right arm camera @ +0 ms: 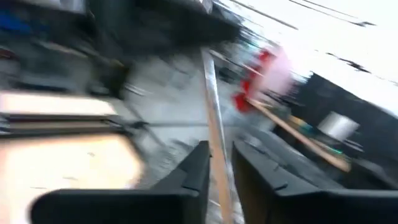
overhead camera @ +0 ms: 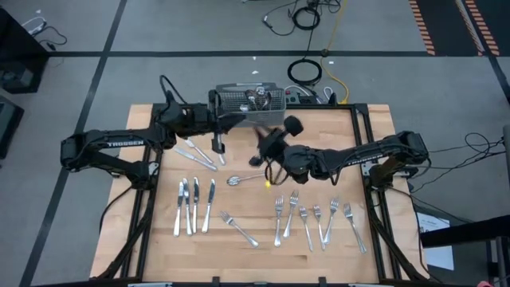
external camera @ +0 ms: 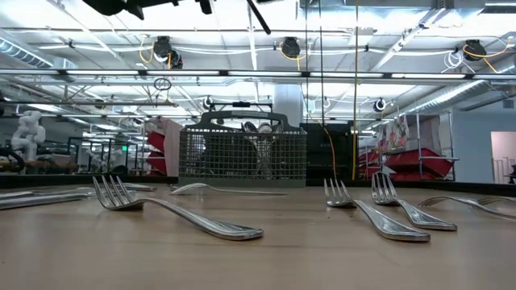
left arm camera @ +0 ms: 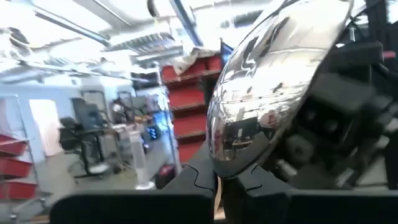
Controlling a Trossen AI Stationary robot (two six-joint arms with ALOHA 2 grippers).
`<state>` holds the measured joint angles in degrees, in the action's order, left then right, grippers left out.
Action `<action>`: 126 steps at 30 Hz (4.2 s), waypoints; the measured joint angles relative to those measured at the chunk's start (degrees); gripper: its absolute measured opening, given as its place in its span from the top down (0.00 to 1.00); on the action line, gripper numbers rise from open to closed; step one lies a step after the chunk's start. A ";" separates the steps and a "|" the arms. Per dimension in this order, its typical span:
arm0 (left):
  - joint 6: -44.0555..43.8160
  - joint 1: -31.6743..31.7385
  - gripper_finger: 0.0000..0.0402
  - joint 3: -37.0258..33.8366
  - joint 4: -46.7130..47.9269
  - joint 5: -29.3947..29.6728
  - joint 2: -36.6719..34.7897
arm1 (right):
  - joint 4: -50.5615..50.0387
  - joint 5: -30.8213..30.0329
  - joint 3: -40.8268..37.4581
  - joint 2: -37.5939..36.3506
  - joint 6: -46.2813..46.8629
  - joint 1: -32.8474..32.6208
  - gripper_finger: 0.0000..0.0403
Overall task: Sort silverware
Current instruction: Put the silver spoon into the gray utensil holder
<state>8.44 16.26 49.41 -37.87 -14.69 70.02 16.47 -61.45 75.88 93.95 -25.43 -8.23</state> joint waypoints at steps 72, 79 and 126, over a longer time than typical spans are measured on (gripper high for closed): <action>-1.65 23.11 0.50 6.43 4.33 -6.35 21.36 | -38.56 16.54 0.00 7.98 43.61 3.28 0.55; -2.15 22.05 0.50 6.43 25.25 -24.60 3.90 | -39.98 31.14 0.00 8.38 39.30 2.82 0.55; 2.37 -4.03 0.50 -3.37 66.60 -19.51 -29.18 | -22.58 43.31 0.13 29.09 38.46 6.97 0.98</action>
<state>10.81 12.23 46.04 28.73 -34.20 40.84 -6.11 -18.13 76.01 123.04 13.03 -1.26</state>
